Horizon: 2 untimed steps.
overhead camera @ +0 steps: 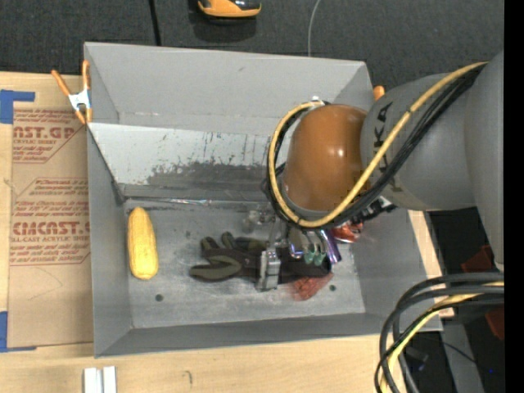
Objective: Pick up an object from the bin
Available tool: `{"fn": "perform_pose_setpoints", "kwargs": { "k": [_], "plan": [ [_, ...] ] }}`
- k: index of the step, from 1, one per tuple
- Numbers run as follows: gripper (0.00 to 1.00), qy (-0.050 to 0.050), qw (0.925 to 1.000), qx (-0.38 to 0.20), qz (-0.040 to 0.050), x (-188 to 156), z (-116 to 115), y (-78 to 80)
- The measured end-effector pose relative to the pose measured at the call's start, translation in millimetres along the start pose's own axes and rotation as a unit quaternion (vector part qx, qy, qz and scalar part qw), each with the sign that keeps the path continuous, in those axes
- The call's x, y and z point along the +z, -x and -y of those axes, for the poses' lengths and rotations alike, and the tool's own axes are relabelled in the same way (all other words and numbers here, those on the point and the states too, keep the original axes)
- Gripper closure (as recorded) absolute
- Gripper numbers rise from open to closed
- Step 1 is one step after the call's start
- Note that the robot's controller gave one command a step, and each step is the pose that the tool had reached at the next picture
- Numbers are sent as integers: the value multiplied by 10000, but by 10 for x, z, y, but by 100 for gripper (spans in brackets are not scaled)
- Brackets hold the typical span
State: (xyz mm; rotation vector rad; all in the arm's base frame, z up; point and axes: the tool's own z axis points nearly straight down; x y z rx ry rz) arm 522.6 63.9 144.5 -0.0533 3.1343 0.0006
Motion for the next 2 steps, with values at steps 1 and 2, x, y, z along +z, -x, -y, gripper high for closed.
{"fn": "perform_pose_setpoints", "kwargs": {
  "k": [1,2],
  "plan": [
    [0,3,9941,1087,-26,534,54,131],
    [0,-5,9940,1094,-35,754,210,184]
  ]
}}
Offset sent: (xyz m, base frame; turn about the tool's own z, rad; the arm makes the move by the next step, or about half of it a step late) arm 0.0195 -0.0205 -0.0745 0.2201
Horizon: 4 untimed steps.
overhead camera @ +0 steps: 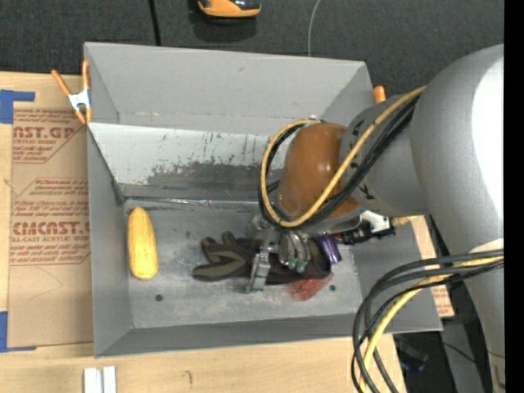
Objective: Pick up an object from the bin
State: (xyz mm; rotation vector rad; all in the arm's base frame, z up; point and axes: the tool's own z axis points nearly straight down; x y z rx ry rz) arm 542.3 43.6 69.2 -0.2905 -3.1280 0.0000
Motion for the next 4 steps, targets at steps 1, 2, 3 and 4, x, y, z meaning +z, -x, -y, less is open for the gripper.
{"fn": "perform_pose_setpoints", "kwargs": {
  "k": [1,2,3,4],
  "plan": [
    [0,6,9999,118,6,-7,-200,-102],
    [100,2,10000,0,8,1,-5,2],
    [100,3,10000,0,8,1,-5,2],
    [100,-7,10000,0,-31,-55,0,-19]
  ]
}}
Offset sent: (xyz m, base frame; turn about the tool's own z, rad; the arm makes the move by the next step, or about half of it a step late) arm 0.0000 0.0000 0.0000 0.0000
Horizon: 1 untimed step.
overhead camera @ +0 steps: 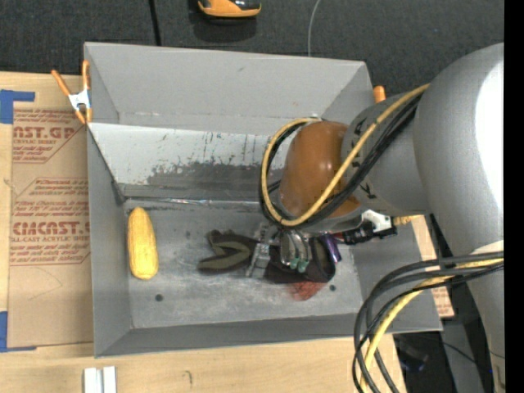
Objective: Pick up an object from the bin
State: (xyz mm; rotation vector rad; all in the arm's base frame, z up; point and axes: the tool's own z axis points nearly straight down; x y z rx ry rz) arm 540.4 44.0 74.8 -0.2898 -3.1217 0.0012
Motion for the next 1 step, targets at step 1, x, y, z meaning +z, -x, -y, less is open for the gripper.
{"fn": "perform_pose_setpoints", "kwargs": {
  "k": [1],
  "plan": [
    [100,-1,10000,-1,-15,-212,0,-12]
  ]
}}
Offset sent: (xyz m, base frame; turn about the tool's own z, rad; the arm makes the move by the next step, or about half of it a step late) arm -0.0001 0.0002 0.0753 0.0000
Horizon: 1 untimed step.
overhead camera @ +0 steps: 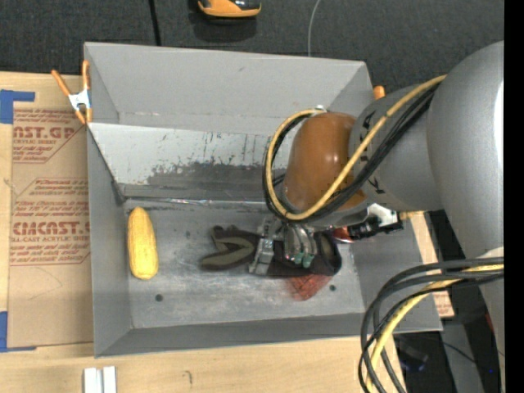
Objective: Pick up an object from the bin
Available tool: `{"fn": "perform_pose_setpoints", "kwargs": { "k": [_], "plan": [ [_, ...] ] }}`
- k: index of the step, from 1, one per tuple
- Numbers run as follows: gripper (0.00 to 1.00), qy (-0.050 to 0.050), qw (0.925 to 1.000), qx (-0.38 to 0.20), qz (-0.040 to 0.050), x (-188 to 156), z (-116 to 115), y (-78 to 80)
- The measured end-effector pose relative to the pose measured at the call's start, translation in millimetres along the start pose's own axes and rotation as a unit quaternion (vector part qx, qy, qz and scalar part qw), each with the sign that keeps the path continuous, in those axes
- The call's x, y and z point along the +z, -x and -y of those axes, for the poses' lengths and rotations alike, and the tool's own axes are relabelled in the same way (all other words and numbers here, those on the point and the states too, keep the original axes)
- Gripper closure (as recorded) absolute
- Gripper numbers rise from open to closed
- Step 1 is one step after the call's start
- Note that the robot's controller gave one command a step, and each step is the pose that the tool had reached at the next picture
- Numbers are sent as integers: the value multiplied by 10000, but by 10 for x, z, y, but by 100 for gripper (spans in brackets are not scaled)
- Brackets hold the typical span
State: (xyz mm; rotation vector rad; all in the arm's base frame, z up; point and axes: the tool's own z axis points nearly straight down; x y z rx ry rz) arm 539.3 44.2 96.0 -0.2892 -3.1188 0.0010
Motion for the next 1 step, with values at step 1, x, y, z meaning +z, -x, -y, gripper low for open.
{"fn": "perform_pose_setpoints", "kwargs": {
  "k": [1],
  "plan": [
    [100,12,10000,-2,38,-195,-7,16]
  ]
}}
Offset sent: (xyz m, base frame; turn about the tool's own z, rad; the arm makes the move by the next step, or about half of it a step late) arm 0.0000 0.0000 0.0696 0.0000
